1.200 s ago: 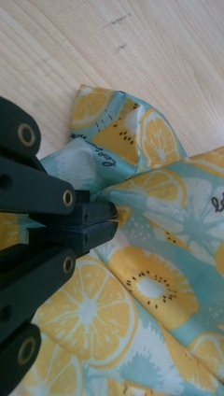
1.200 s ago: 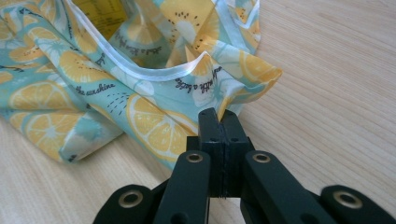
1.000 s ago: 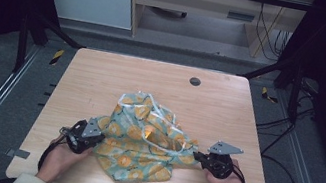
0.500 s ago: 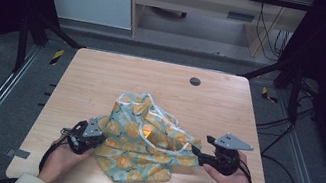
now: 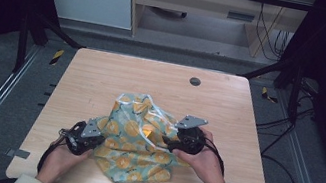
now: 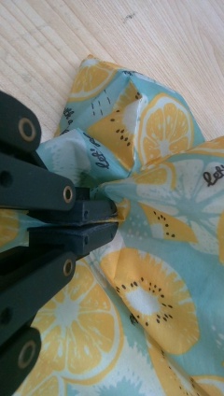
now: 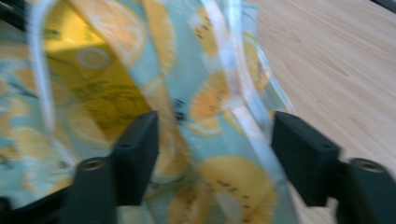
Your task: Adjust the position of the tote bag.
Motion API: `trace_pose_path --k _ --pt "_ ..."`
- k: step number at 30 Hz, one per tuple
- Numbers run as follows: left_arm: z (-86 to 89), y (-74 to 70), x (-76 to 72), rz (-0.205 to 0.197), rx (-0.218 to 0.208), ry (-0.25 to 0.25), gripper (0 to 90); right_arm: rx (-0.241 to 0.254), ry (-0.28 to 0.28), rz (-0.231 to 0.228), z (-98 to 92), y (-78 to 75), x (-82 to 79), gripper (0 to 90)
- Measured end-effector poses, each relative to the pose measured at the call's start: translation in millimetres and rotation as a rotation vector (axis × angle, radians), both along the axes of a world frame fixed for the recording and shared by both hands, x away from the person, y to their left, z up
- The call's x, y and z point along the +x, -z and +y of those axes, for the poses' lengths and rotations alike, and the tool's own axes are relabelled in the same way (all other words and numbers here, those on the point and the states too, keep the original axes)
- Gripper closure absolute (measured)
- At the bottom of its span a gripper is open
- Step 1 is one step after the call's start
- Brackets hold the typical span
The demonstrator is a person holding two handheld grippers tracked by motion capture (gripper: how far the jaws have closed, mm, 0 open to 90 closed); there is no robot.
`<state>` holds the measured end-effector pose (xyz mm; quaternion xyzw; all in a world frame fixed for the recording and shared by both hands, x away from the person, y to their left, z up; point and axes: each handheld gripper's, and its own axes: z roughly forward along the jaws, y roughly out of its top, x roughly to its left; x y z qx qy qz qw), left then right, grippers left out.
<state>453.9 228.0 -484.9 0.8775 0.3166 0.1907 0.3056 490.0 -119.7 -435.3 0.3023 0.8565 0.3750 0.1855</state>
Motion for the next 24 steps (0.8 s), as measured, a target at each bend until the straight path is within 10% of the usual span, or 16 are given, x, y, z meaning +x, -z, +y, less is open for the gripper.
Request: trace_pose_path --k 7,15,24 --pt "1.5 -1.3 -1.7 0.008 -0.002 -0.005 88.6 0.048 0.001 0.023 -6.1 -10.9 0.5 90.0" --pt "3.4 -2.9 -3.5 0.008 -0.014 -0.010 86.6 0.128 -0.052 0.020 -8.0 -22.3 -10.4 90.0" --pt "10.1 -18.0 -10.3 -0.069 -0.085 -0.065 50.5 0.243 -0.156 0.059 -5.6 -15.1 -48.0 90.0"
